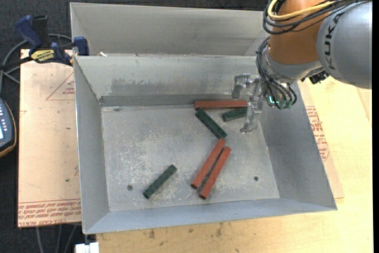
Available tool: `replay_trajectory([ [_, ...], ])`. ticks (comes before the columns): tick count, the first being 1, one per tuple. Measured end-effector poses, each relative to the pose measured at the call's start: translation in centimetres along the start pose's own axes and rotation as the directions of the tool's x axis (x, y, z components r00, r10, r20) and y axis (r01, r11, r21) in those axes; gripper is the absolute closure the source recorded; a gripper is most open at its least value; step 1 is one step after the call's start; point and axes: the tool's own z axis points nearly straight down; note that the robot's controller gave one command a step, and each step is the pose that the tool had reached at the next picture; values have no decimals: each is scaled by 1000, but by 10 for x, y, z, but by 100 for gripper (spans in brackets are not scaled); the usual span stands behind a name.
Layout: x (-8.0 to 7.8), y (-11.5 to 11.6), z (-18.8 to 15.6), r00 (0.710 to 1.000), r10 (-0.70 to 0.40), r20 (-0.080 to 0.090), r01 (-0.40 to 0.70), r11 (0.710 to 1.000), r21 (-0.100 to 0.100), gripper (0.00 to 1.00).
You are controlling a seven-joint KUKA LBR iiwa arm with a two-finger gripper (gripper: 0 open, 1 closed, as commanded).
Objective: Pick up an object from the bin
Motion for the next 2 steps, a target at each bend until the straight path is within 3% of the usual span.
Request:
replay_trajectory([
  [1, -15, 0, -62, 992, -126, 16, 126, 992, 3, 0],
  [2, 101, 25, 38, 949, -317, -2, 317, 949, -2, 0],
])
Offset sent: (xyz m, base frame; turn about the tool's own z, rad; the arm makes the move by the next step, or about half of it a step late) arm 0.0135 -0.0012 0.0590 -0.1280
